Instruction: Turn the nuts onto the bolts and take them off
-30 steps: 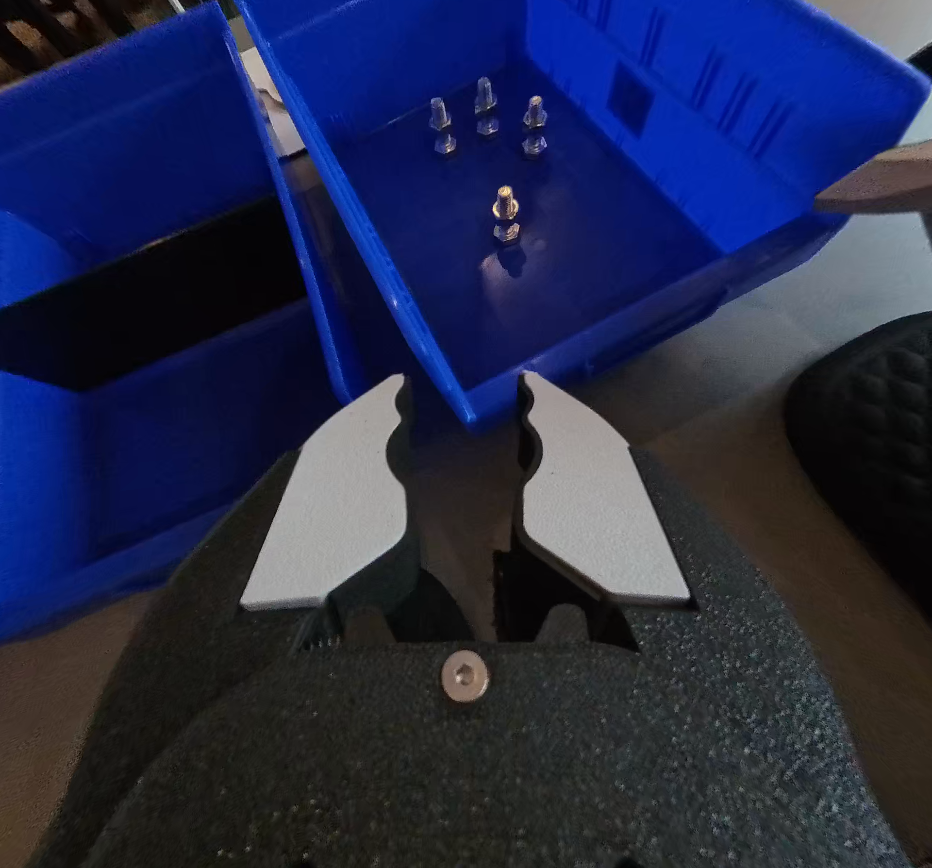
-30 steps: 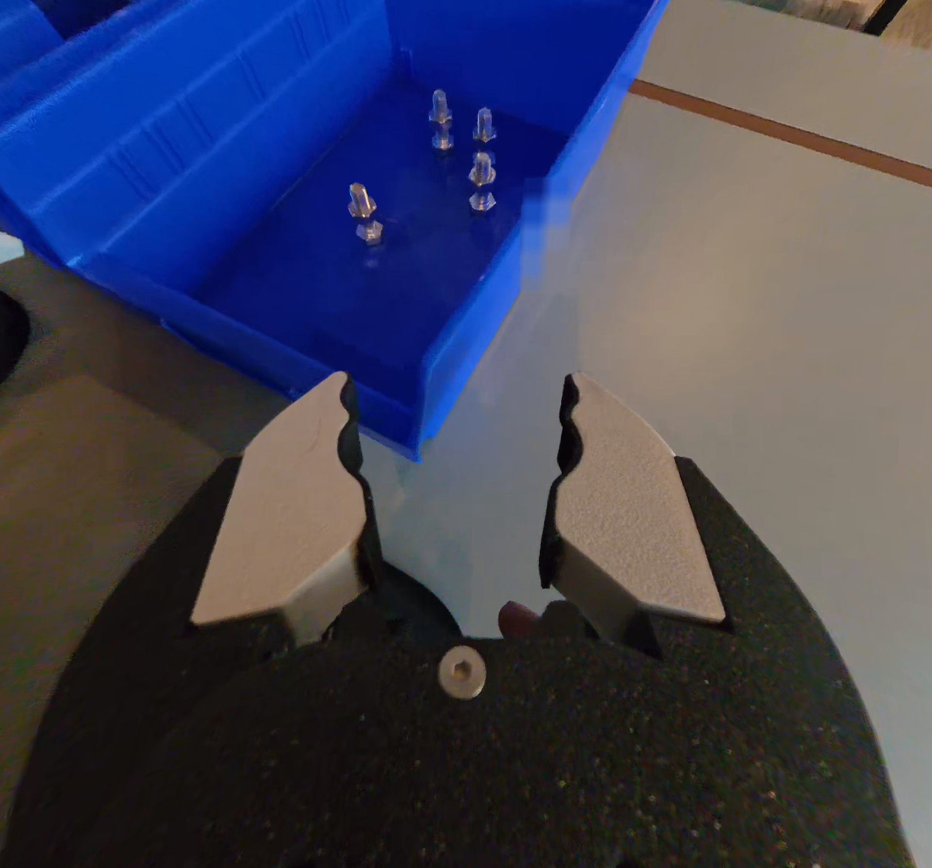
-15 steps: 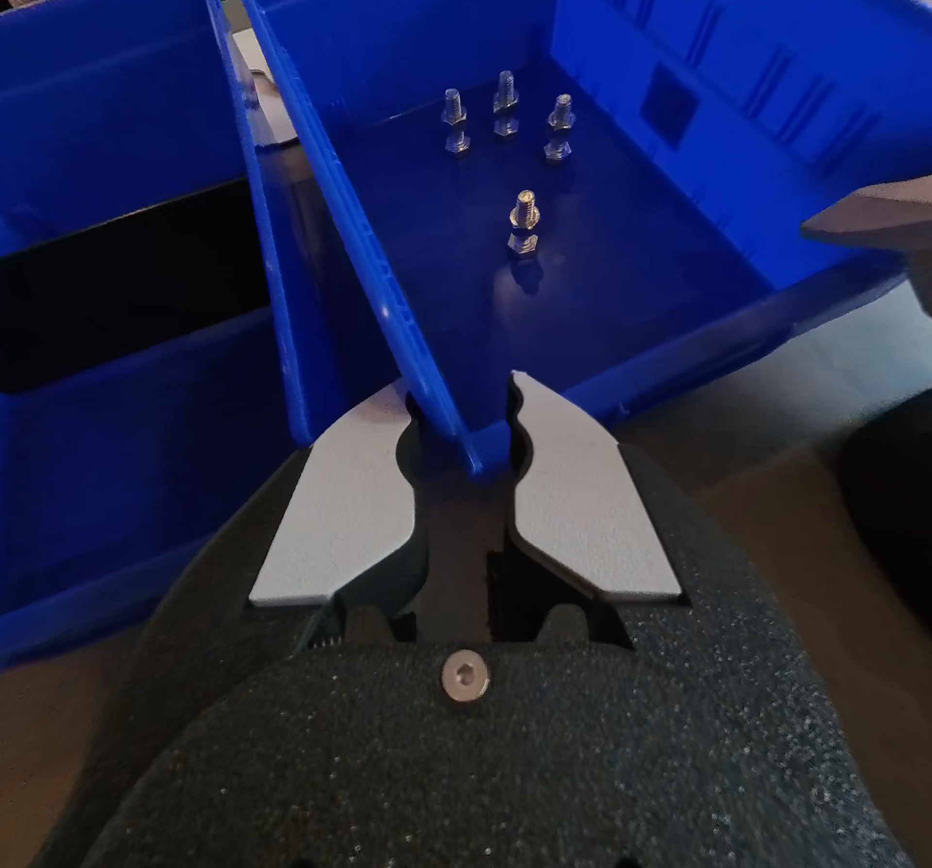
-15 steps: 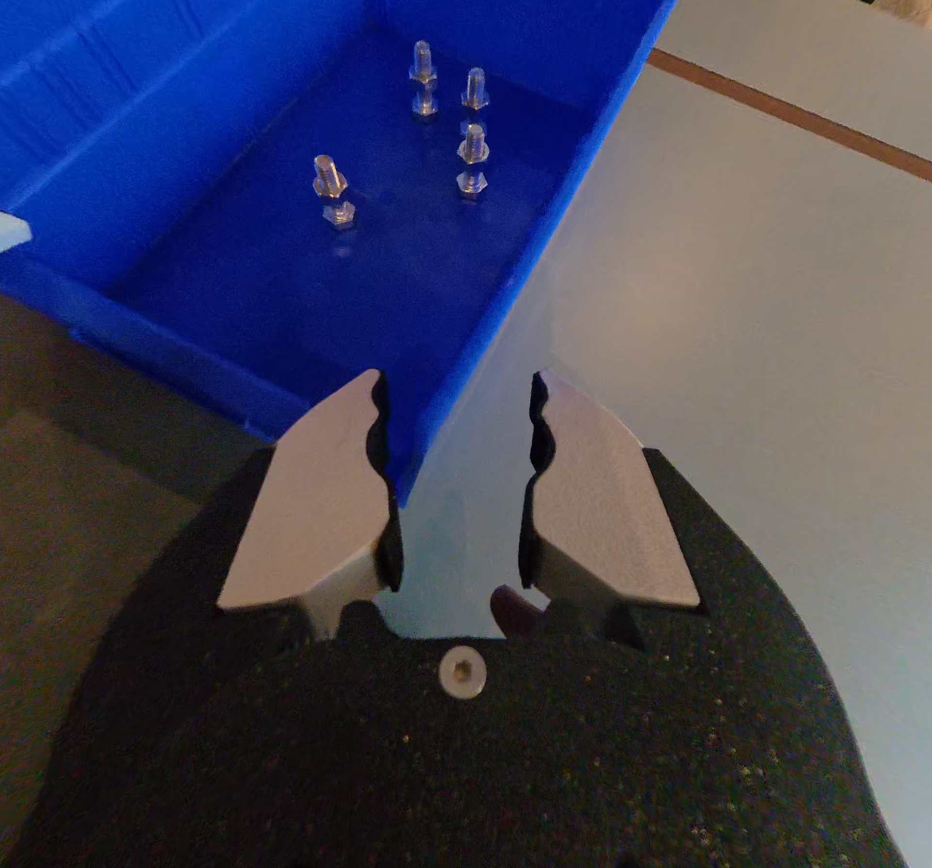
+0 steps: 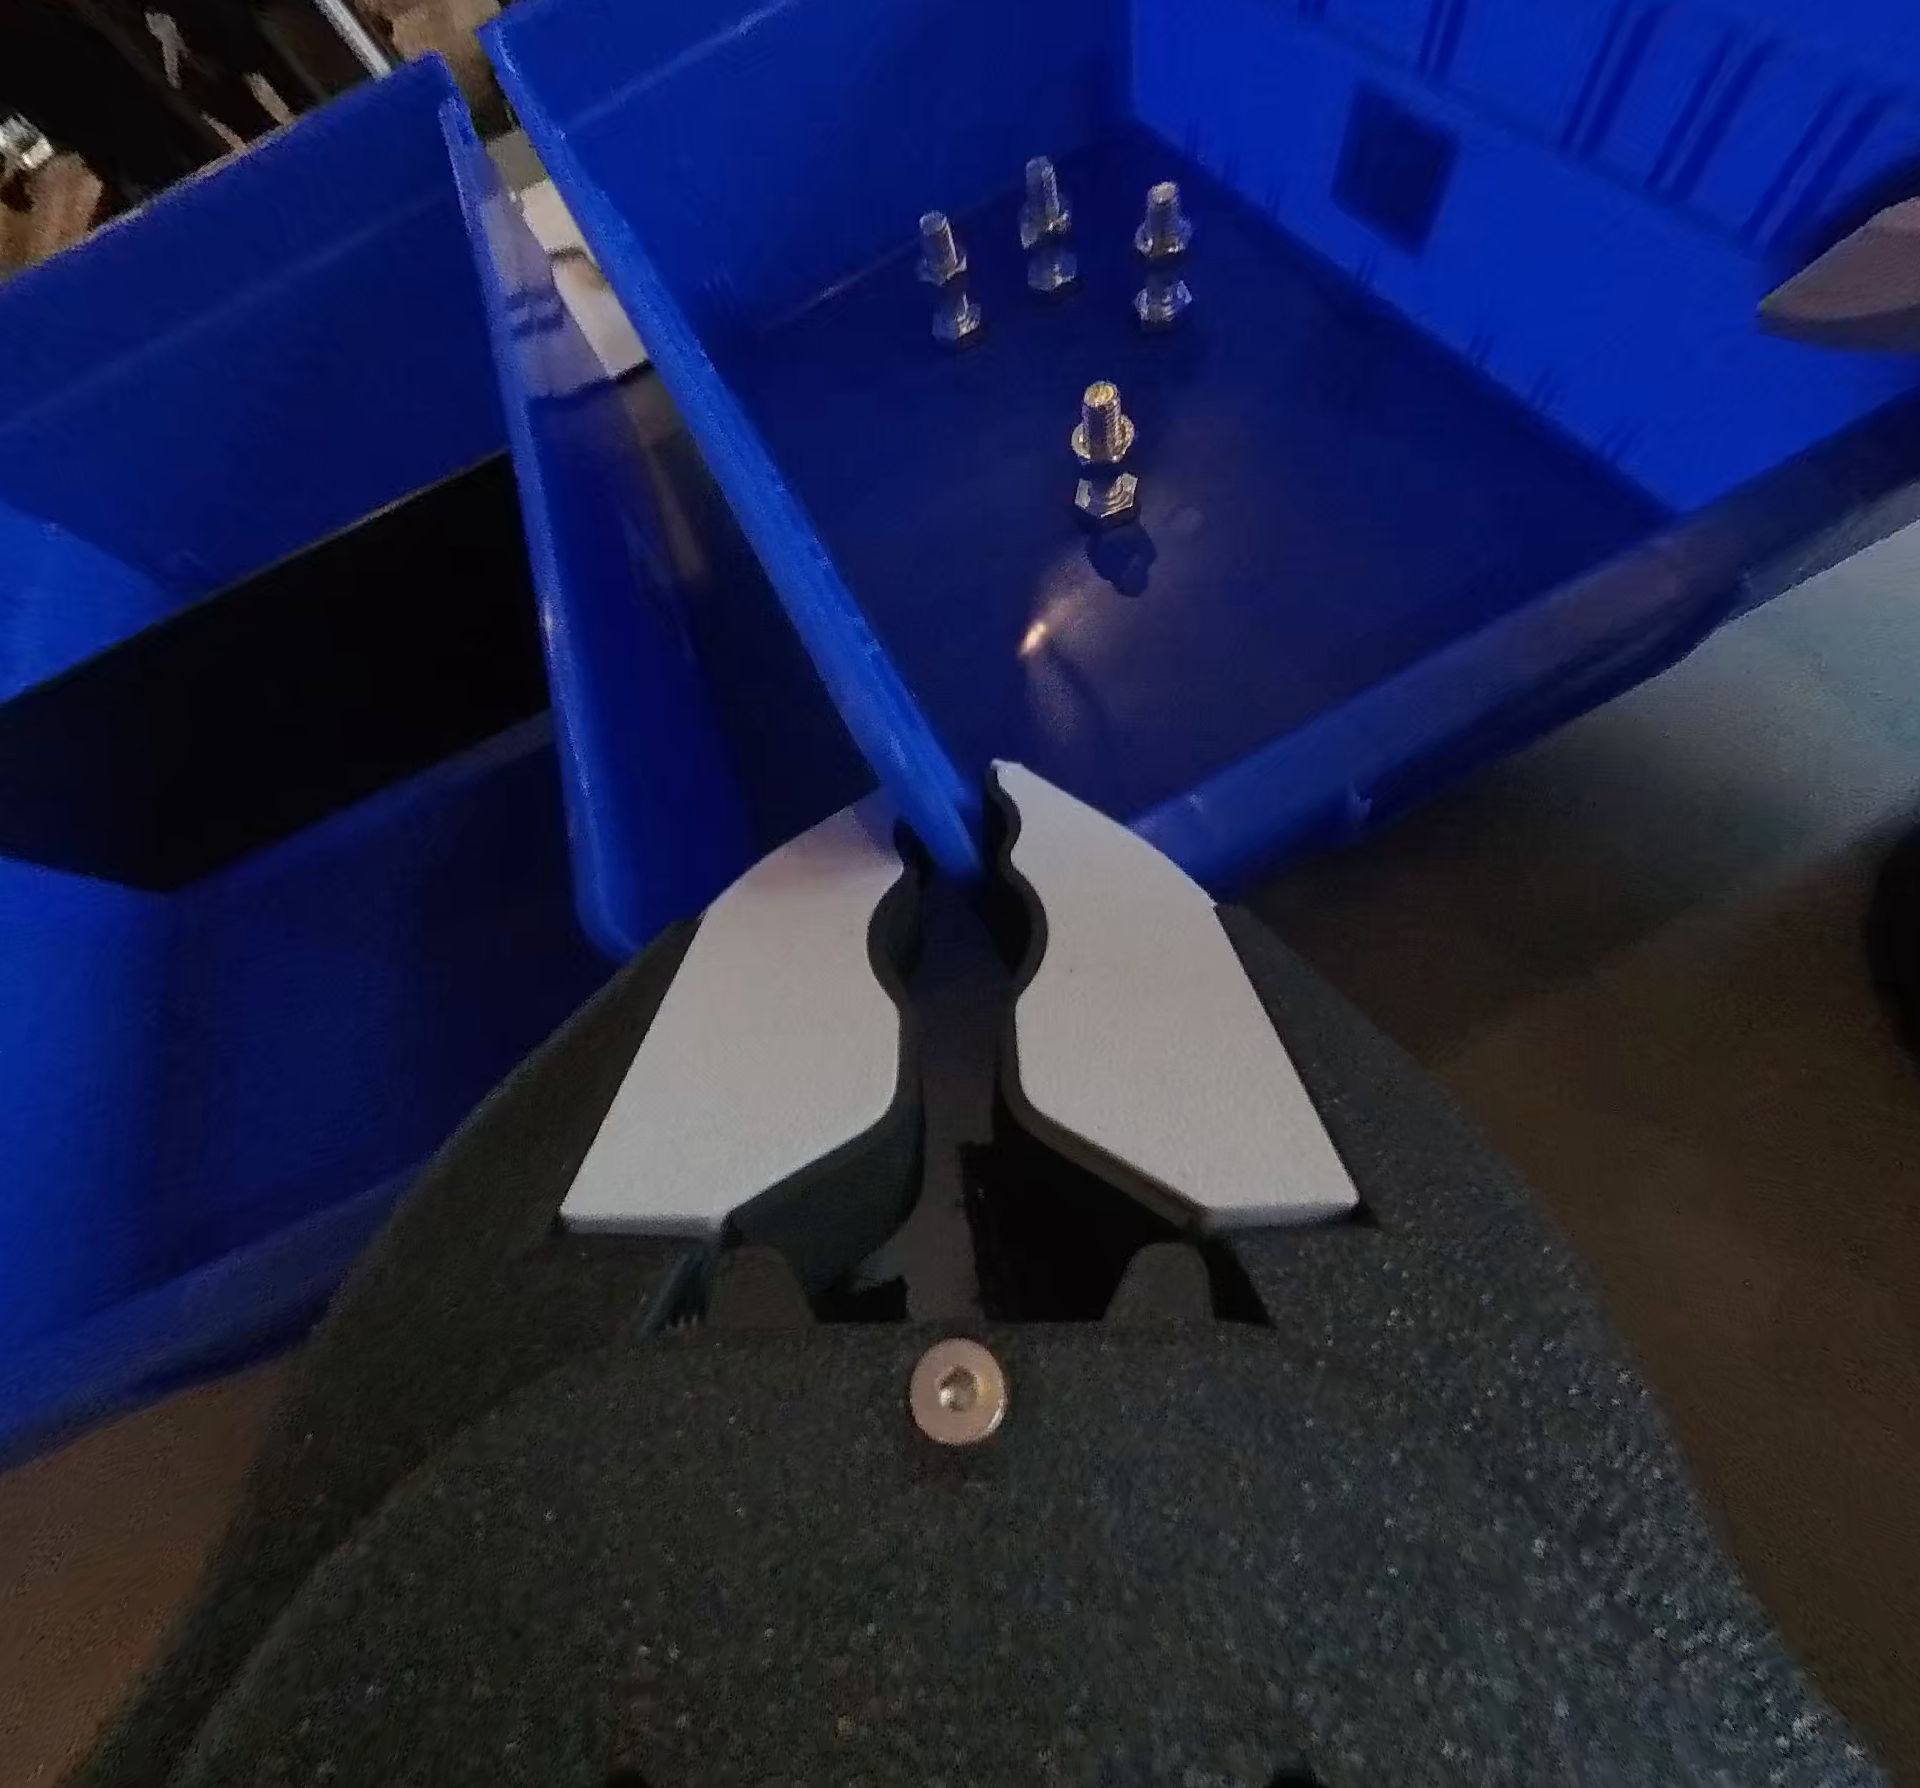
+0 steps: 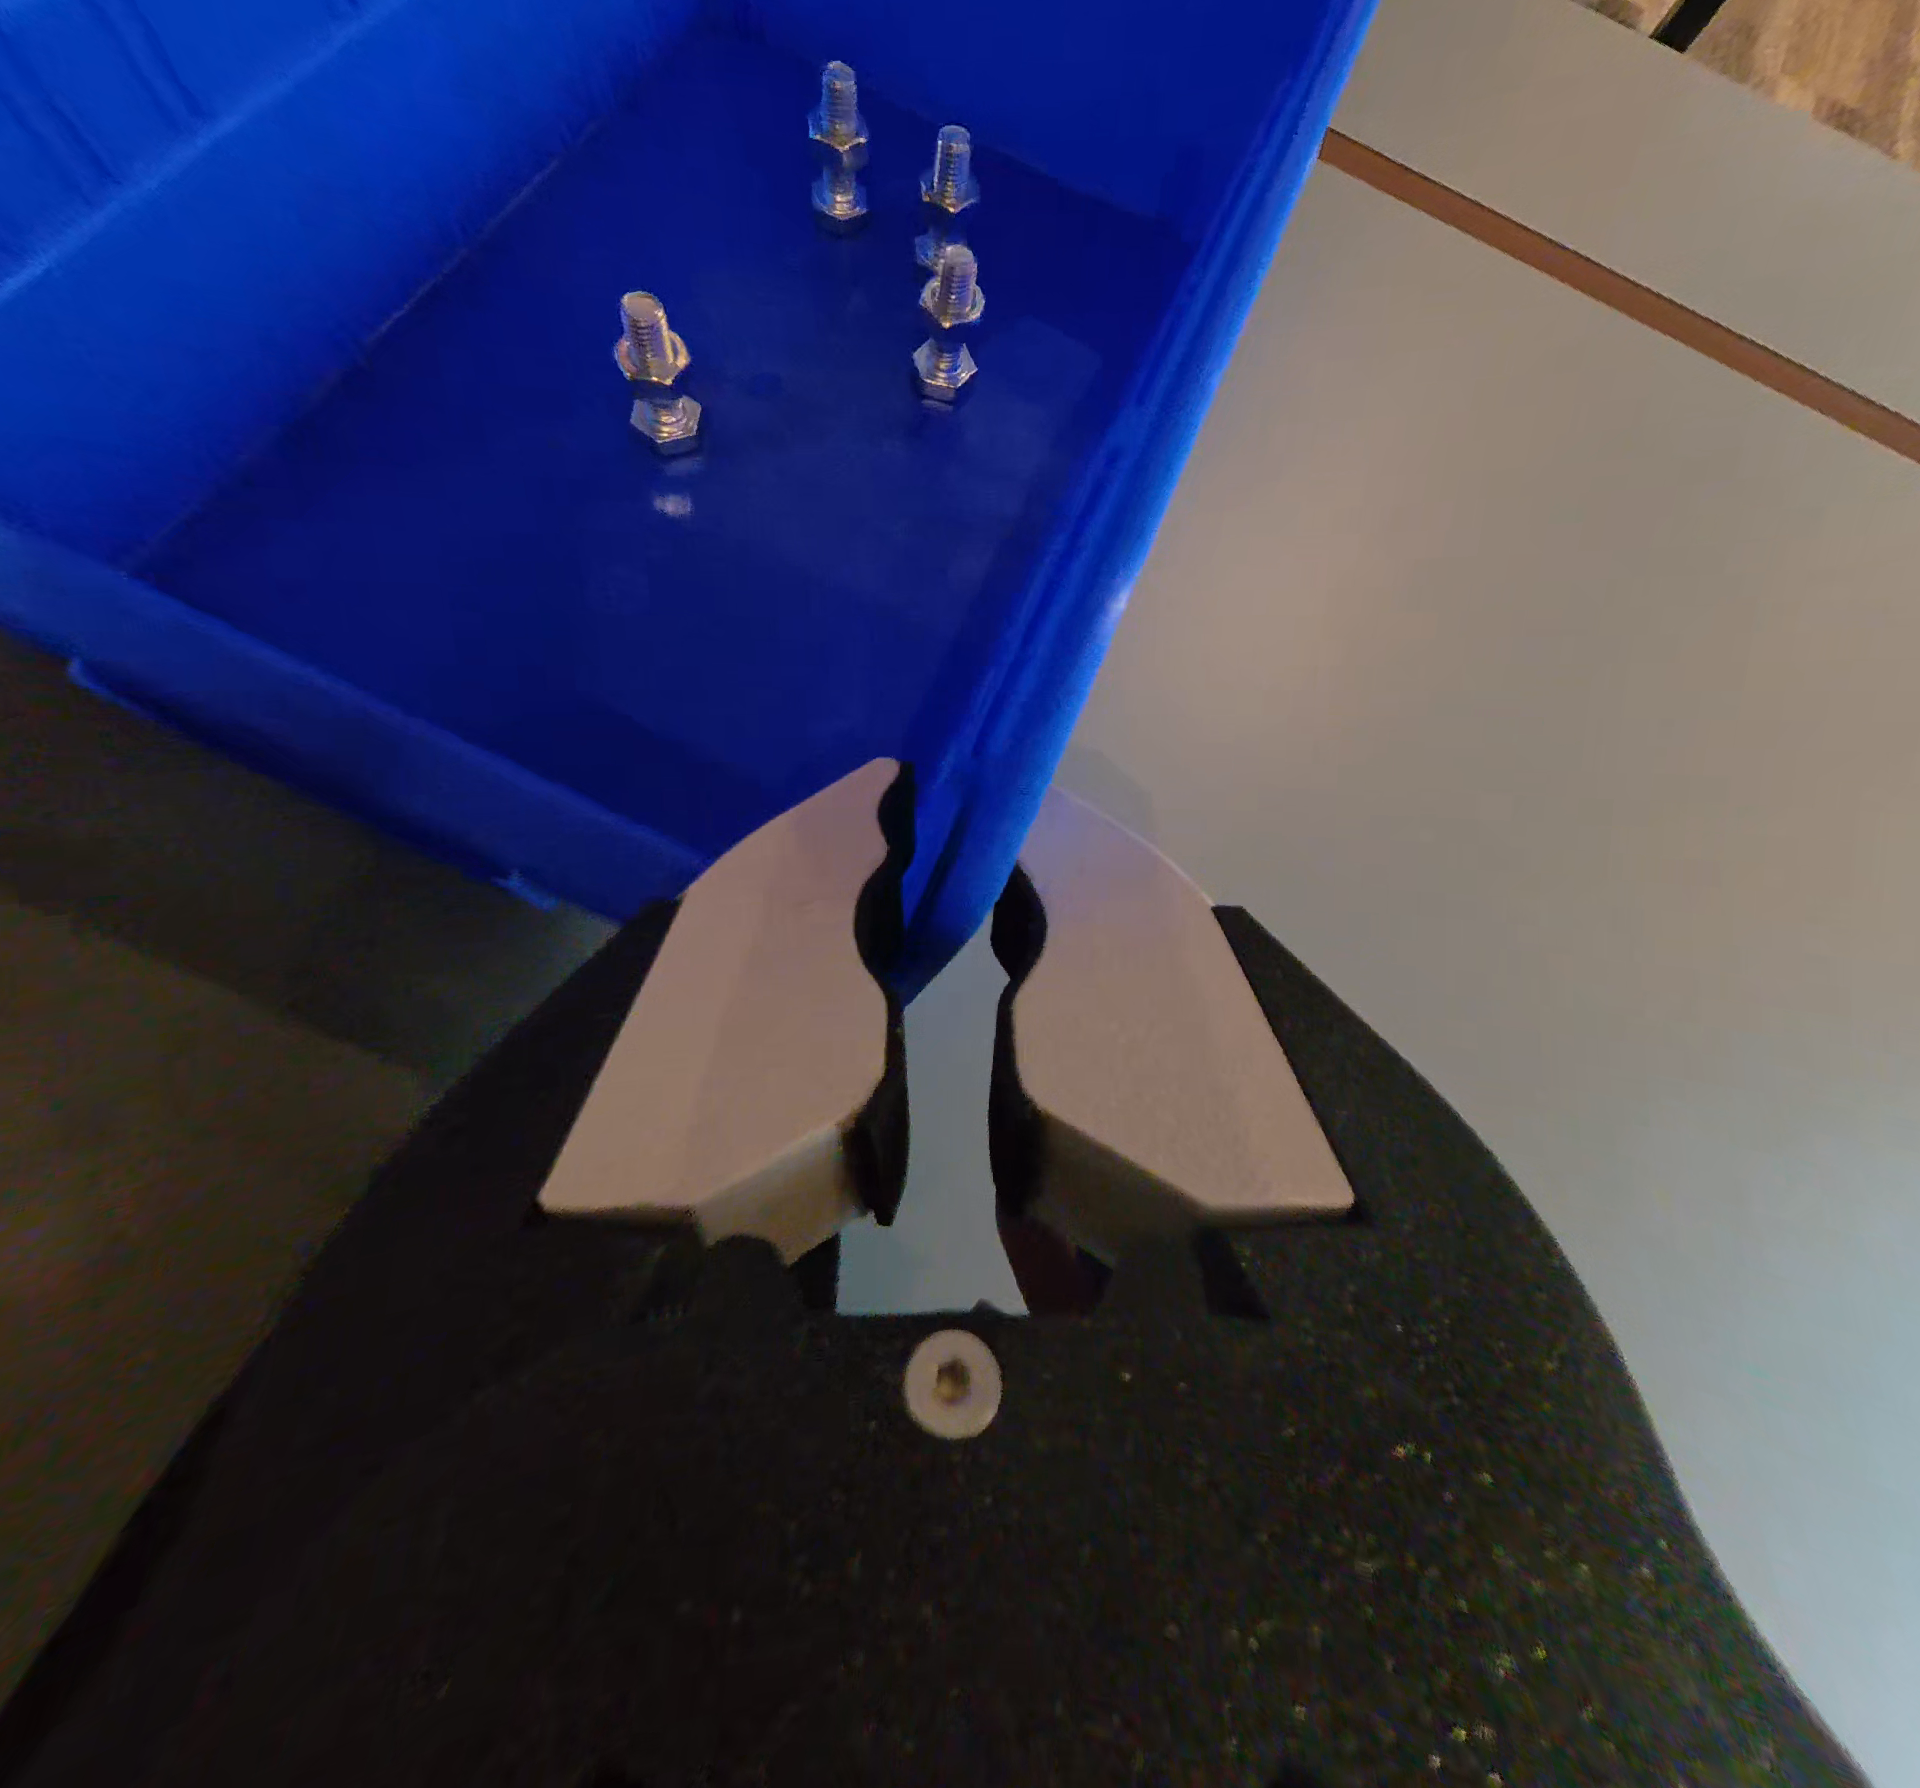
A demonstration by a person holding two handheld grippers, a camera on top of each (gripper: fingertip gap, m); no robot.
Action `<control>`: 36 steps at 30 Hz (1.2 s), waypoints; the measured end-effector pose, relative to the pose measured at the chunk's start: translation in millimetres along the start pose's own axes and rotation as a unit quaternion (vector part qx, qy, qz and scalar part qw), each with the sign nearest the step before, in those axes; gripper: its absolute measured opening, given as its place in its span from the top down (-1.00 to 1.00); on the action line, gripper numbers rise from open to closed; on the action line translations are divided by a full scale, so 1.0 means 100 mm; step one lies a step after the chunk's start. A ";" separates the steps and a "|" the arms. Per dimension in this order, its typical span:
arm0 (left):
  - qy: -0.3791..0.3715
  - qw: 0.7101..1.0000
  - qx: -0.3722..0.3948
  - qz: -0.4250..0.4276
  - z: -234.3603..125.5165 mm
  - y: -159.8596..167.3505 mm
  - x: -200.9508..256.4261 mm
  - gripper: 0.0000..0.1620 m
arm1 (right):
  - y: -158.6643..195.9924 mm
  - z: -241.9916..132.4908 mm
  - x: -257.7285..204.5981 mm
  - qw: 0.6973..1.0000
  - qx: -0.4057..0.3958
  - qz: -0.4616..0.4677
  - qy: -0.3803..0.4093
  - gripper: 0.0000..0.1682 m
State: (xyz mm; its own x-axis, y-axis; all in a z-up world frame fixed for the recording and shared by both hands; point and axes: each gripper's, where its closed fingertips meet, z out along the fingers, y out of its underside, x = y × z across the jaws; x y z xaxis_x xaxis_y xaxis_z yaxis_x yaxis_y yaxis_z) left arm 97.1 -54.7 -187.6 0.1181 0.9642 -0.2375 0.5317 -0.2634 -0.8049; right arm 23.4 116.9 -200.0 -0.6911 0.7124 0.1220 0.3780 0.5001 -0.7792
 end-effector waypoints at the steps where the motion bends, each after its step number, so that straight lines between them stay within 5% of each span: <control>1: -0.001 1.000 0.007 0.007 -0.01 -0.02 0.01 0.89 | 0.01 -0.02 0.00 1.000 0.001 0.001 0.001 0.87; 9: 0.014 0.998 0.054 0.037 -0.15 -0.18 0.10 0.89 | -0.02 -0.30 0.05 0.999 0.038 -0.001 0.037 0.89; 19: 0.032 0.994 0.091 0.048 -0.60 -0.55 -0.14 0.89 | -0.51 -0.82 -0.10 0.997 0.033 -0.011 0.069 0.89; 27: 0.008 0.992 0.110 0.060 -0.98 -0.55 -0.86 0.91 | -1.07 -0.82 -0.69 0.997 0.050 -0.019 0.063 0.88; 36: -0.057 0.992 0.100 0.055 -1.40 -0.14 -2.05 0.91 | -1.70 -0.39 -1.80 0.997 0.073 -0.030 0.007 0.88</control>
State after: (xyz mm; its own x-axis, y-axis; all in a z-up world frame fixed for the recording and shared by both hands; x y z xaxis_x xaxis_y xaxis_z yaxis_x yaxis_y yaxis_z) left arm 183.2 -244.7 -51.2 0.0636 0.9225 -0.3808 0.3422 -0.3786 -0.8600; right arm 107.7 -77.1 -65.2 -0.7010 0.6904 0.1790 0.2419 0.4663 -0.8509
